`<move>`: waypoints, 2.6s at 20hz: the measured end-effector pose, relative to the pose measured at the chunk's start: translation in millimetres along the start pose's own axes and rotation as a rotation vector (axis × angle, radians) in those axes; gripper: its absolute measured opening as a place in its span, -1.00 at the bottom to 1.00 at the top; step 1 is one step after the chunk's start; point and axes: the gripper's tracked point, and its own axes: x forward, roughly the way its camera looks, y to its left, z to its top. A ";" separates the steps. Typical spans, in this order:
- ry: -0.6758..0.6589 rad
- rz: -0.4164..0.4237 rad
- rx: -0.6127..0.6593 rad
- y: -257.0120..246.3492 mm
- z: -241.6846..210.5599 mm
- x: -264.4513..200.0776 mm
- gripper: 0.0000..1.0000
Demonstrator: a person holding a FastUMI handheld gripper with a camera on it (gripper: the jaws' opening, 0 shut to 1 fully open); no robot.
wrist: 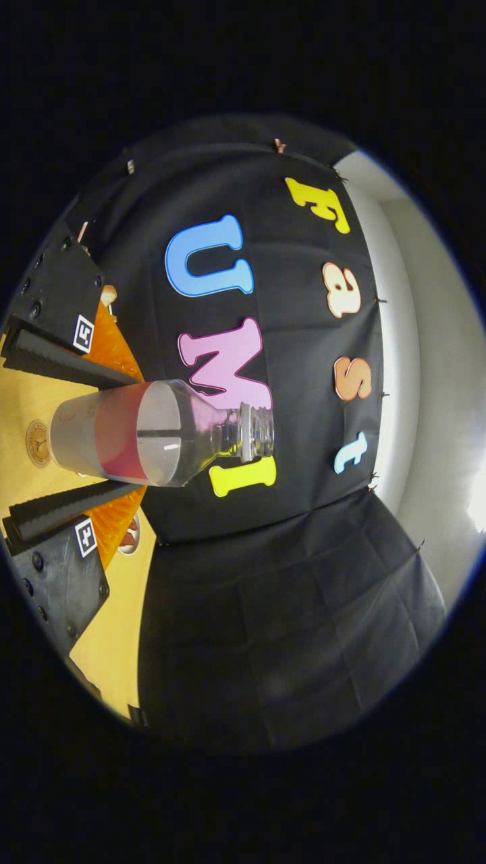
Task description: Take the bottle from table, then pour the juice into the cup, finally place the bottle on the coaster
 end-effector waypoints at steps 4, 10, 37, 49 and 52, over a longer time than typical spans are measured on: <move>-0.023 -0.003 -0.130 16.5 -14.1 21.0 0.46; 0.028 0.004 -0.213 38.8 -73.9 45.4 0.48; 0.226 -0.151 -0.231 26.5 -274.4 65.8 0.50; 0.256 -0.149 -0.219 20.3 -277.5 65.3 0.77; 0.270 -0.137 -0.221 20.2 -277.2 61.5 0.97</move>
